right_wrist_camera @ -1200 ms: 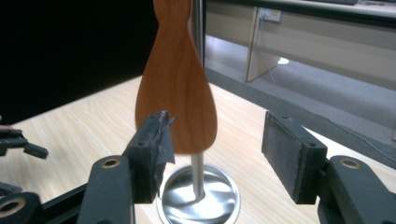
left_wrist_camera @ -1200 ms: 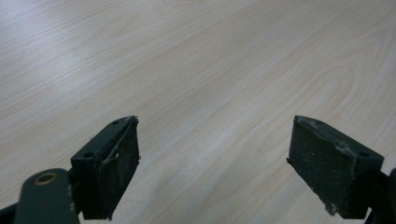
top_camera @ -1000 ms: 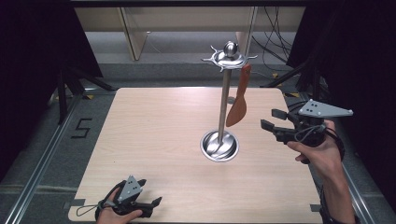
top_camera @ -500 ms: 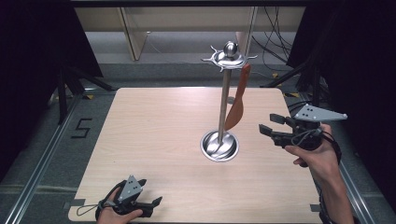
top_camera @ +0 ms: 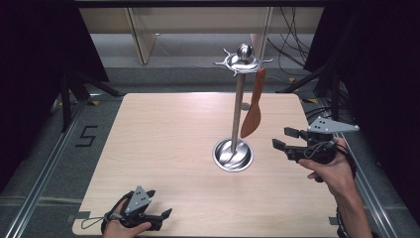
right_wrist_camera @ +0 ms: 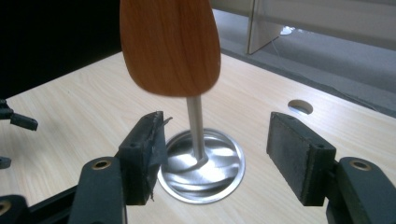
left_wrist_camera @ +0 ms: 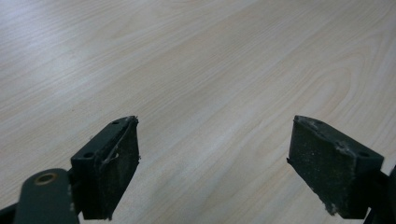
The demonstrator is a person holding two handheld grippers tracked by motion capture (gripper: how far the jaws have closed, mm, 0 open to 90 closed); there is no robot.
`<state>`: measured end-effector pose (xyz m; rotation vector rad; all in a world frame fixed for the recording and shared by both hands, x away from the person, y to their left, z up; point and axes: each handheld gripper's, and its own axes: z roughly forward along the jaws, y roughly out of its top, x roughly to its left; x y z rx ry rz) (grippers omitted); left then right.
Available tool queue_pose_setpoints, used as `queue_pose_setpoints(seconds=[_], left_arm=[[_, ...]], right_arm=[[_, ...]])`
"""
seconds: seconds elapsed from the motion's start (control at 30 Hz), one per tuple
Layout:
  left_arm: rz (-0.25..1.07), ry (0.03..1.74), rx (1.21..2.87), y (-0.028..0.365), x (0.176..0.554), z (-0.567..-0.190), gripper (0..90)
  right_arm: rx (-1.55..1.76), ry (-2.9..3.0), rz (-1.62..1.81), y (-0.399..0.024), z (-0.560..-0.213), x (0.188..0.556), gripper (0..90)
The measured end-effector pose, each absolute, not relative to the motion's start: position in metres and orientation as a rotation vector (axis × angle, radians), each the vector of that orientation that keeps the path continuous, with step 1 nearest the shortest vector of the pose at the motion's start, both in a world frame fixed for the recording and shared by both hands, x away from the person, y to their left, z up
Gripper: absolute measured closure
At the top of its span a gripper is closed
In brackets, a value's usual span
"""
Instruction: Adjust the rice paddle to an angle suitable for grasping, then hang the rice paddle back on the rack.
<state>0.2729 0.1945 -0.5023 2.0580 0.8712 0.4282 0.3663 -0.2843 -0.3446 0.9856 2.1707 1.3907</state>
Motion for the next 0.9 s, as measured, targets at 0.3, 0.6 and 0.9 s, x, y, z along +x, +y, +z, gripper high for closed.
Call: queue_pose_setpoints(seconds=[0.3,0.6,0.9], left_arm=[[0.429,0.868,2.058,0.195,0.272,-0.503,15.5],[0.436,0.854,2.062,0.195,0.273,-0.502,15.5],[0.430,0.862,2.050,0.194,0.272,-0.502,15.5]], right_arm=[[0.980,2.214,1.354,-0.279,-0.364,0.367,38.0],[0.987,2.291,1.298,-0.273,-0.375,0.366,37.4],[0.985,2.313,1.285,-0.268,-0.381,0.363,36.8]])
